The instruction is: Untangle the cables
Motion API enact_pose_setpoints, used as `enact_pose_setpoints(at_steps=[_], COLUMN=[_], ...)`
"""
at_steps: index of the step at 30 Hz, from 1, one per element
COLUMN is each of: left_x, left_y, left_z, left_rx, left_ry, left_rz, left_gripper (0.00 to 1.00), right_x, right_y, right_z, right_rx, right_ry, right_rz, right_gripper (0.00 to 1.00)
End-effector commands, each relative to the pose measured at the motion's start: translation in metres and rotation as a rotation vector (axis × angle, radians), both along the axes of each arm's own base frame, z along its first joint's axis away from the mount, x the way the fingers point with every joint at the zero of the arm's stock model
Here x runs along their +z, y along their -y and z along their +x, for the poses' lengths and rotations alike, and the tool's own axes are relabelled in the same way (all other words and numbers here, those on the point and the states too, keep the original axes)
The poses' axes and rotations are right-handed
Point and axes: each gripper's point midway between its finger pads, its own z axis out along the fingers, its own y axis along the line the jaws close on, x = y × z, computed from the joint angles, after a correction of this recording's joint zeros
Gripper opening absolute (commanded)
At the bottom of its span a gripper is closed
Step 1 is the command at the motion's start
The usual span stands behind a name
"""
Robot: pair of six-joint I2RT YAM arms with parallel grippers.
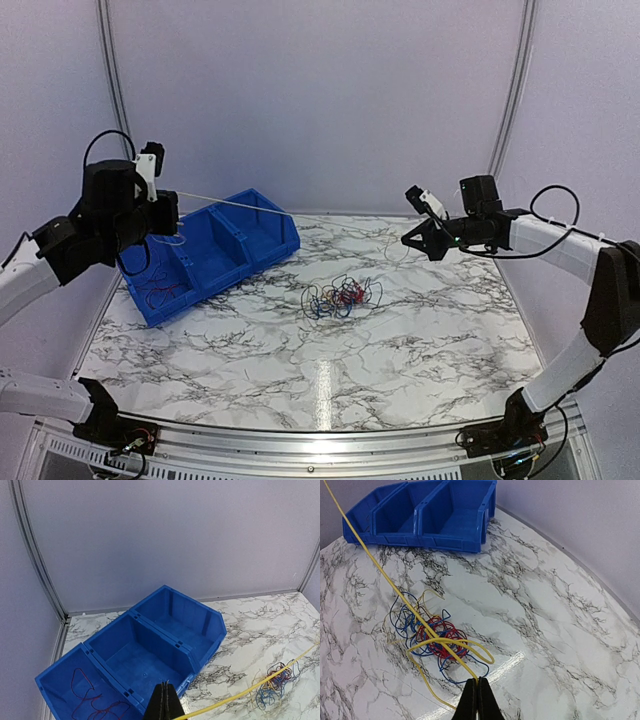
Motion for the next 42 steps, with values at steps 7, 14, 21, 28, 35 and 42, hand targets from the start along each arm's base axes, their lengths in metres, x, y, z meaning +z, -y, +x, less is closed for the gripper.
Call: enact_pose_setpoints(at_steps=[7, 14, 21, 28, 35, 42], left_x=[0.075, 0.113, 0.143, 0.173, 0.195, 0.175], left_y=[0.02, 0.05, 0.041, 0.016, -0.008, -0.013], left_z=[0.036, 0.058, 0.078, 0.103, 0.141, 0.171], left_rx=[-0.107, -0.184, -0.098, -0.012, 0.018, 0.037], left_ry=[-0.018, 0.006, 0.061, 0.124, 0.174, 0.142], left_rz=[-0.024, -0.065, -0.005, -0.01, -0.096, -0.105], left_gripper=[0.0, 0.0, 0.0, 0.0, 0.0, 0.0], right_x=[-0.034, -0.033, -0.035, -0.037, -0.038, -0.042], right_y=[0.005, 0.001, 0.001, 0.001, 0.002, 0.002], right_z=[0.002, -0.006, -0.01, -0.011, -0.011, -0.011], right_rx=[-0.022, 0.007, 0.017, 0.02, 0.019, 0.022], right_ry=[-0.096, -0.089, -0.092, -0.096, -0.093, -0.1], right_rz=[-0.018, -0.008, -0.007, -0.008, -0.016, -0.024], right_gripper=[0.13, 0.21, 0.23, 0.25, 0.25, 0.26])
